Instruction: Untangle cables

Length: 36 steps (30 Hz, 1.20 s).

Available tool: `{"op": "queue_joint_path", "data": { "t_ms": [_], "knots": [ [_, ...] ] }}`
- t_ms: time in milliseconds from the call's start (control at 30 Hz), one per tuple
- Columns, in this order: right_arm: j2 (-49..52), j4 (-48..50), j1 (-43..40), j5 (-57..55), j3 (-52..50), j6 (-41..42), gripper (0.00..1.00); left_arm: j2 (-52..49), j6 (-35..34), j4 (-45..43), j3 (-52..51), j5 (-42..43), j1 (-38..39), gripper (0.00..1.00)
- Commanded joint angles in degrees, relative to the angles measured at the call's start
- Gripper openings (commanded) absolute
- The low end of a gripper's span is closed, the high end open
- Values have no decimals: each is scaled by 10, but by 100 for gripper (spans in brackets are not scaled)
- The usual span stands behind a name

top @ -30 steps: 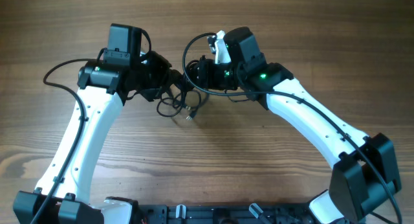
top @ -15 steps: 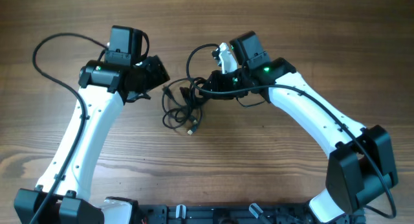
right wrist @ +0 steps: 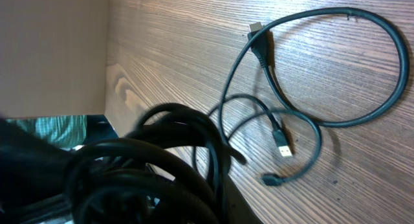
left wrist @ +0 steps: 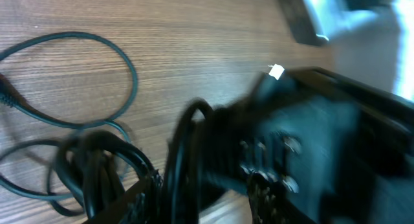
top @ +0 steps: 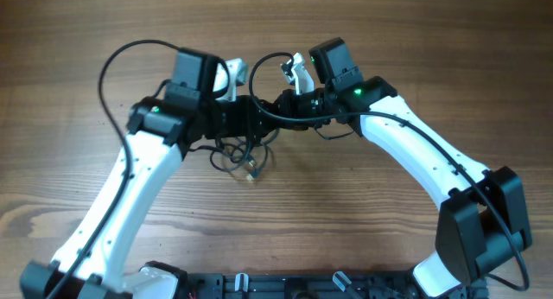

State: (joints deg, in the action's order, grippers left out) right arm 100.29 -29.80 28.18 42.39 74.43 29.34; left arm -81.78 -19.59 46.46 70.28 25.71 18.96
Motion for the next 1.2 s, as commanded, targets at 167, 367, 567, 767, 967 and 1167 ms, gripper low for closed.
{"op": "queue_joint_path", "data": {
  "t_ms": [167, 367, 567, 767, 967, 1167],
  "knots": [
    [1, 6, -2, 31, 3, 6, 4, -49, -26, -2, -13, -107, 3, 21],
    [-8, 36, -39, 82, 3, 35, 18, -49, -42, 34, -13, -163, -2, 4],
    [-15, 137, -83, 190, 3, 96, 47, -49, -64, 43, -13, -137, -2, 4],
    [-15, 29, -83, 81, 3, 14, 50, -49, -63, 12, -13, -46, -20, 4],
    [-15, 96, -83, 86, 3, -15, 43, -49, 32, -2, -13, 59, -32, 4],
    [-14, 102, -64, 85, 3, -19, 24, -49, 17, -26, -13, 83, -32, 4]
  ]
}}
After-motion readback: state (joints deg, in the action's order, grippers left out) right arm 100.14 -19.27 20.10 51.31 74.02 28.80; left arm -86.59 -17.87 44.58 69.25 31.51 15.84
